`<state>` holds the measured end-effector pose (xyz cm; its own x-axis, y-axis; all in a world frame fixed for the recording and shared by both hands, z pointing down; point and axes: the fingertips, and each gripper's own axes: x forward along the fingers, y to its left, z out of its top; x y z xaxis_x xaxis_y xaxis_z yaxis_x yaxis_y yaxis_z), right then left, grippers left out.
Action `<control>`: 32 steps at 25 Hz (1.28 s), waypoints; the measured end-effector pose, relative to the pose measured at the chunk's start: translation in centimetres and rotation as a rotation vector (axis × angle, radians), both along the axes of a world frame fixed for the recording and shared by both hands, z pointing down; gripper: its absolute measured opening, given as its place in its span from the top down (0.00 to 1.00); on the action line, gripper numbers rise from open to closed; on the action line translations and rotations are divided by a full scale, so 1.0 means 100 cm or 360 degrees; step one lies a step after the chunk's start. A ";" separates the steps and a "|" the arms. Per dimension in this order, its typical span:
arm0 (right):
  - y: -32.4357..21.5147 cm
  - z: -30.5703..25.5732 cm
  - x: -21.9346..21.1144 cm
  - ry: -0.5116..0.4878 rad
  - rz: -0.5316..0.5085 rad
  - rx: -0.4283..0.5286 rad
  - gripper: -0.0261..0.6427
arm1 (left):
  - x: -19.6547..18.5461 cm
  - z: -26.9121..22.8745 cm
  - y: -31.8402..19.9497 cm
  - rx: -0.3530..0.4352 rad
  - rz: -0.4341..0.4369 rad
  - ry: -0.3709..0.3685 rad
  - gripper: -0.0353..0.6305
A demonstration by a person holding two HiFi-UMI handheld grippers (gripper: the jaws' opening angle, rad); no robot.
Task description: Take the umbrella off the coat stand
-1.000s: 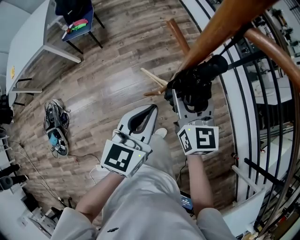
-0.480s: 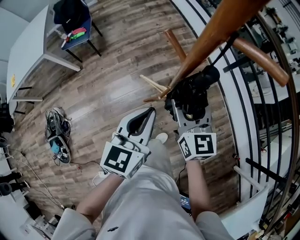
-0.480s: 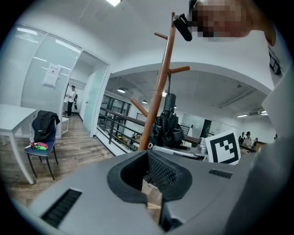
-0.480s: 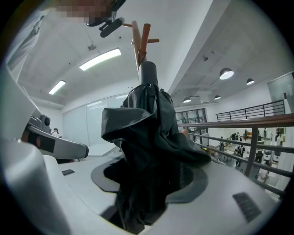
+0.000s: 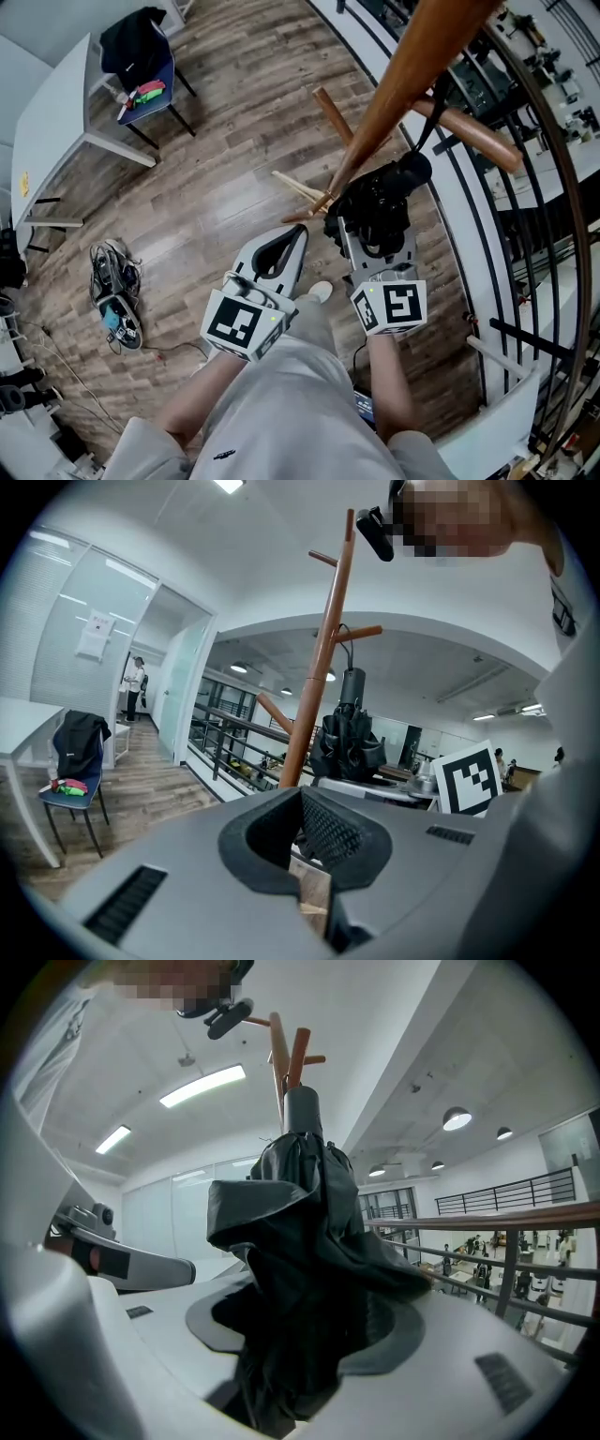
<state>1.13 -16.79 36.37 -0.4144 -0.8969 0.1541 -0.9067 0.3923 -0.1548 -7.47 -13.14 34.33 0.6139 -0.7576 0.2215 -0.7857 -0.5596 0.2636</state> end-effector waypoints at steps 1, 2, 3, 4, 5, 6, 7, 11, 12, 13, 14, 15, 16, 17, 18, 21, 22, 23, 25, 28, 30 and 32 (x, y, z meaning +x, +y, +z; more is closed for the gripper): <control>0.001 -0.004 0.000 0.0005 0.0002 0.0010 0.56 | 0.001 -0.003 0.000 0.0005 0.0010 0.0003 0.92; 0.003 -0.008 0.000 0.0008 0.0001 0.0018 0.56 | 0.001 -0.005 0.000 0.0002 0.0026 -0.0005 0.92; 0.004 -0.013 -0.001 0.0009 -0.0001 0.0025 0.56 | 0.001 -0.007 0.001 -0.0003 0.0042 -0.0016 0.92; 0.006 -0.017 -0.001 0.0011 -0.0005 0.0033 0.56 | 0.001 -0.010 0.002 -0.0004 0.0055 -0.0025 0.92; 0.007 -0.021 -0.002 0.0015 -0.0009 0.0042 0.56 | 0.001 -0.013 0.003 -0.0001 0.0066 -0.0029 0.92; 0.009 -0.024 -0.003 0.0022 -0.0010 0.0052 0.56 | 0.002 -0.016 0.003 0.0008 0.0069 -0.0021 0.92; 0.010 -0.028 -0.003 0.0030 -0.0008 0.0061 0.56 | 0.002 -0.019 0.002 0.0020 0.0069 -0.0005 0.92; 0.014 -0.037 -0.005 0.0036 0.0013 0.0077 0.56 | 0.000 -0.024 0.004 0.0015 0.0116 -0.0036 0.92; 0.015 -0.040 -0.004 0.0035 0.0022 0.0081 0.56 | 0.000 -0.026 0.004 0.0019 0.0124 -0.0035 0.92; 0.016 -0.043 -0.004 0.0036 0.0030 0.0087 0.56 | -0.001 -0.028 0.004 0.0022 0.0132 -0.0032 0.92; 0.017 -0.046 -0.005 0.0039 0.0037 0.0093 0.56 | -0.002 -0.030 0.004 0.0024 0.0140 -0.0028 0.92; 0.018 -0.049 -0.006 0.0040 0.0045 0.0097 0.56 | -0.003 -0.033 0.004 0.0024 0.0147 -0.0024 0.92; 0.019 -0.052 -0.007 0.0038 0.0056 0.0099 0.56 | -0.004 -0.035 0.004 0.0023 0.0155 -0.0019 0.92; 0.020 -0.055 -0.007 0.0034 0.0068 0.0100 0.56 | -0.005 -0.037 0.003 0.0023 0.0163 -0.0013 0.92; 0.020 -0.057 -0.006 0.0032 0.0080 0.0101 0.56 | -0.004 -0.040 0.002 0.0021 0.0174 -0.0008 0.92; 0.023 -0.064 -0.004 0.0046 0.0104 0.0111 0.56 | -0.001 -0.046 0.000 0.0016 0.0212 0.0009 0.92; 0.025 -0.067 -0.003 0.0047 0.0116 0.0110 0.56 | 0.001 -0.050 0.000 0.0021 0.0226 0.0011 0.92; 0.027 -0.069 -0.001 0.0048 0.0129 0.0109 0.56 | 0.003 -0.053 0.000 0.0029 0.0242 0.0013 0.92; 0.032 -0.074 0.000 0.0065 0.0137 0.0120 0.56 | 0.007 -0.058 0.001 0.0042 0.0275 0.0020 0.92; 0.038 -0.082 0.000 0.0087 0.0149 0.0137 0.56 | 0.009 -0.066 0.002 0.0053 0.0313 0.0031 0.92; 0.040 -0.086 -0.001 0.0095 0.0170 0.0141 0.56 | 0.009 -0.070 0.001 0.0057 0.0335 0.0039 0.92; 0.043 -0.090 0.000 0.0101 0.0195 0.0144 0.56 | 0.011 -0.074 0.001 0.0058 0.0364 0.0050 0.92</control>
<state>1.11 -12.54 27.39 -0.2929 -0.9516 0.0929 -0.9555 0.2878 -0.0648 -6.42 -13.02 26.92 0.7766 -0.6053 0.1747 -0.6293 -0.7317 0.2620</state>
